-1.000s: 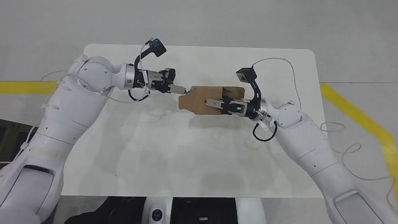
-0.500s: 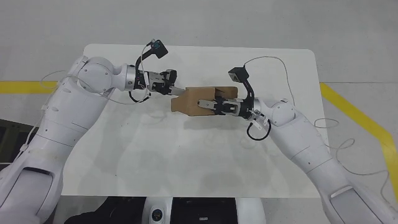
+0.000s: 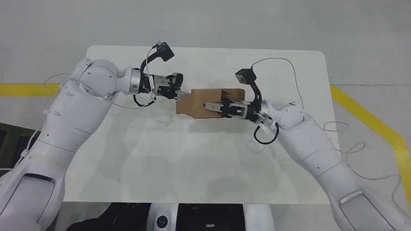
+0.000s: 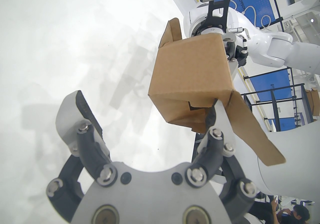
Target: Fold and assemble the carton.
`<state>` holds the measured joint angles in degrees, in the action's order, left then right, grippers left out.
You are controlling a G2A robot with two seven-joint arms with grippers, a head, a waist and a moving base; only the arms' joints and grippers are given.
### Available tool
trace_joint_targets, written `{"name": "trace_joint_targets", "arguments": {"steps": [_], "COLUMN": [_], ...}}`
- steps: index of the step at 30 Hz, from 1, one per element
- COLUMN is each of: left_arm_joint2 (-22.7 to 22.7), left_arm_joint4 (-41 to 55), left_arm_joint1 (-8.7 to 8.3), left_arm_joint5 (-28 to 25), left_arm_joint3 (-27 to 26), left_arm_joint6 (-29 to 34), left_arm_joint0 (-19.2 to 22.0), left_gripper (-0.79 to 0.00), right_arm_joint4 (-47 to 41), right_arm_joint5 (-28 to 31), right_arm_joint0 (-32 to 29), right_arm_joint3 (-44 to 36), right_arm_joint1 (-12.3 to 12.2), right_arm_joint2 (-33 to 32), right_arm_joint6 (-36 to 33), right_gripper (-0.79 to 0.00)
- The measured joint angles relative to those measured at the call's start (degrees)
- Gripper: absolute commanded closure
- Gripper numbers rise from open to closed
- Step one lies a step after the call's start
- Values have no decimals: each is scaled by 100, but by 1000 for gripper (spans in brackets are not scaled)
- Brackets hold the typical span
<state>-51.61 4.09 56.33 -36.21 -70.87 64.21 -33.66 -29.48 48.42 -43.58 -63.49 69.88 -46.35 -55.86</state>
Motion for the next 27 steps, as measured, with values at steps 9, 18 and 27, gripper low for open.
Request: {"name": "trace_joint_targets", "arguments": {"steps": [9,18,27], "left_arm_joint2": [-191,-337,-249], "left_arm_joint4": [50,-213,-1474], "left_arm_joint1": [-44,-105,-81], "left_arm_joint5": [-5,-91,135], "left_arm_joint3": [165,-428,-709], "left_arm_joint6": [-73,-310,-1088], "left_arm_joint0": [16,-198,-346], "left_gripper": [-785,-785,-785], "right_arm_joint4": [501,1350,1390], "right_arm_joint5": [28,-450,-466], "right_arm_joint0": [-75,-244,-312], "right_arm_joint3": [339,121,-74], "right_arm_joint1": [-146,-232,-220], "right_arm_joint2": [-494,-710,-745], "right_arm_joint6": [267,676,754], "right_gripper": [0,0,0]}}
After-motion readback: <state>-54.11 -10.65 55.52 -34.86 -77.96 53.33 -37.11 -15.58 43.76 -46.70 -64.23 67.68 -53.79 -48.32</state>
